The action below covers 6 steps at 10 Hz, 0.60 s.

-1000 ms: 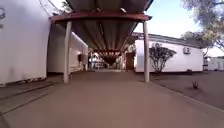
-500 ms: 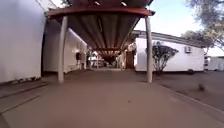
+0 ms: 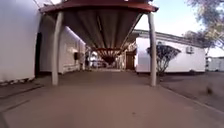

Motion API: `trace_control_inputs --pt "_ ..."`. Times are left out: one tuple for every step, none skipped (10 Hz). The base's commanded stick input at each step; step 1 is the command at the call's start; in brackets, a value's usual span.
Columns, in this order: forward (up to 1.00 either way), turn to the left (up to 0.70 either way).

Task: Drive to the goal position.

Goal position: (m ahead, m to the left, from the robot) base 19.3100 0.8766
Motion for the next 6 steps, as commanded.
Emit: trace_control_inputs --pt "0.70 0.00" --pt "0.70 0.00" --pt "0.70 0.00" --pt "0.70 0.00" --pt "0.70 0.00" --pt "0.70 0.00"
